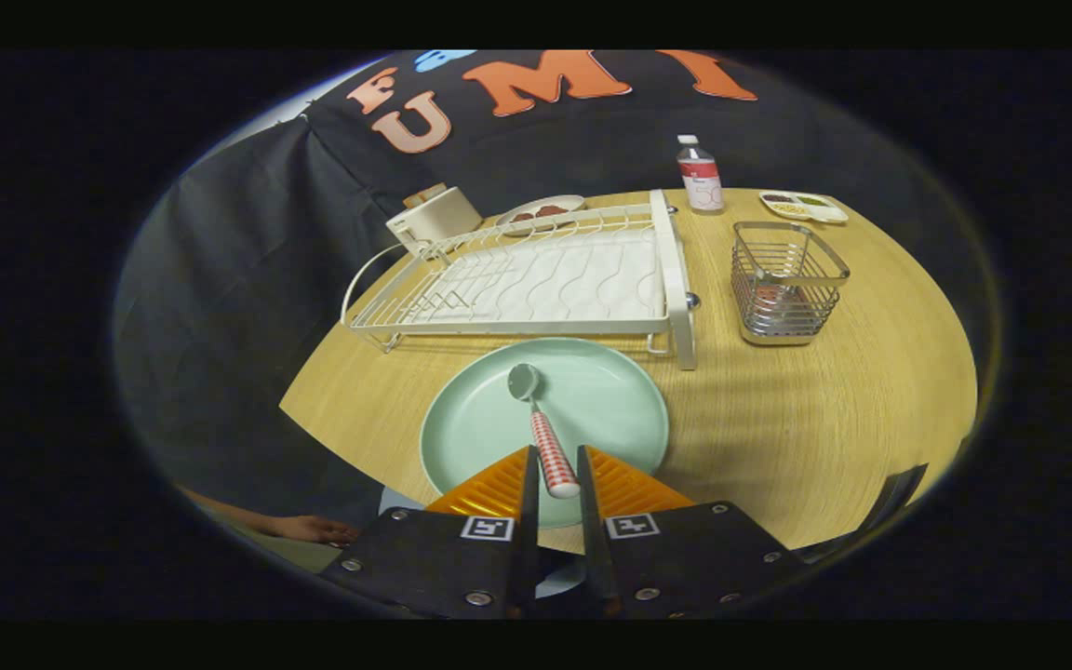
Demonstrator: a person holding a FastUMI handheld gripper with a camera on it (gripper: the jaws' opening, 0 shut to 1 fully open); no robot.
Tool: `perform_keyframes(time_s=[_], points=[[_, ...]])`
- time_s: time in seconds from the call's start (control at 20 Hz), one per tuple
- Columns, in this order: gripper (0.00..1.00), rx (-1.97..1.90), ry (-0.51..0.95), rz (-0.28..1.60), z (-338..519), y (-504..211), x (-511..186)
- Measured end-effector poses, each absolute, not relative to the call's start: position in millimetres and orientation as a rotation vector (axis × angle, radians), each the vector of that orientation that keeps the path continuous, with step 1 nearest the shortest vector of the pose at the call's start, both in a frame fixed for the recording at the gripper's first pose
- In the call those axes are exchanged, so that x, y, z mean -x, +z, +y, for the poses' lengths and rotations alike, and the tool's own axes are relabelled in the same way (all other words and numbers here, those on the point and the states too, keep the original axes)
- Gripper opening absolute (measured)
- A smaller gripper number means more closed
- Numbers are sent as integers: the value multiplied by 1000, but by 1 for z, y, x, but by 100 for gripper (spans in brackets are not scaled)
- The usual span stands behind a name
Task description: Take the plate from the dish rack, then take the spoon from the basket and place it into the plate.
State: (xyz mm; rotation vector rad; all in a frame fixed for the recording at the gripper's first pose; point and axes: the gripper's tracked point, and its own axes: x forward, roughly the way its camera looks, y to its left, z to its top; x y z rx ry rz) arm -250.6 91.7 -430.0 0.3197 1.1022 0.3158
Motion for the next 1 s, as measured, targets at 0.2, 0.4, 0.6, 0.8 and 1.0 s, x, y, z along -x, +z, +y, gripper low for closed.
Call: perform_keyframes(time_s=[0.2, 0.4, 0.6, 0.8, 1.0], points=[[42, -375, 280, 1041, 84, -413, 238], [71, -326, 248, 873, 63, -360, 200], [82, -266, 237, 671, 42, -285, 154], [84, -258, 204, 469, 21, -200, 117], [89, -176, 185, 282, 1, -130, 96]])
